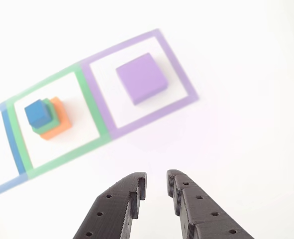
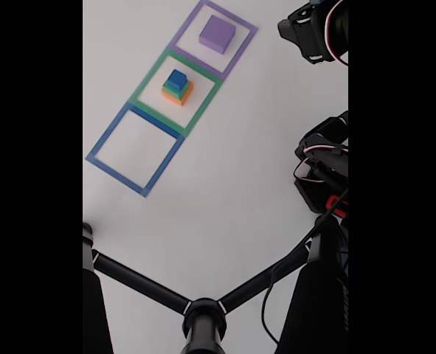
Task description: Tower of hanoi
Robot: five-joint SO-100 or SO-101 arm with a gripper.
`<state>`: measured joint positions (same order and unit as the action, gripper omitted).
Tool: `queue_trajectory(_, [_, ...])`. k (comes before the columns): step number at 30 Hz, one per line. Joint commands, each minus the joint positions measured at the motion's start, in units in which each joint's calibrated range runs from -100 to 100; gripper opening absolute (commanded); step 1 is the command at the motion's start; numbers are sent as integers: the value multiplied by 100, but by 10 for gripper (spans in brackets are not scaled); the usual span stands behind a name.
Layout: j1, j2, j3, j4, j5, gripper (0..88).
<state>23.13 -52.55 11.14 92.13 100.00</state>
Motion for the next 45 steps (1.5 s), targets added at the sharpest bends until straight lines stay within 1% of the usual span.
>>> queue_trajectory(1, [381,-247,586,-614,0,19])
queue_trajectory(4, [612,-344,1104,-1068,0,8])
queue_trajectory(7, [717,-328,1486,-1562,0,25])
queue_trajectory(12, [822,-328,2222,-2420,0,184])
queue_trajectory(15, [851,-344,2795,-3157,0,244])
queue_trajectory(16, [870,-344,3059,-3481,0,272])
queue_trajectory(20, [938,-296,4122,-4906,0,330])
queue_trajectory(25, [985,-70,5613,-7230,0,386])
queue_trajectory(27, [1024,124,6077,-8031,0,396])
queue_trajectory(32, [1081,802,6768,-9578,0,407])
queue_trajectory(37, [976,1578,7013,-10687,0,414])
queue_trajectory(40, [947,2240,7159,-11610,0,415])
queue_trajectory(45, [918,3305,7131,-12711,0,416])
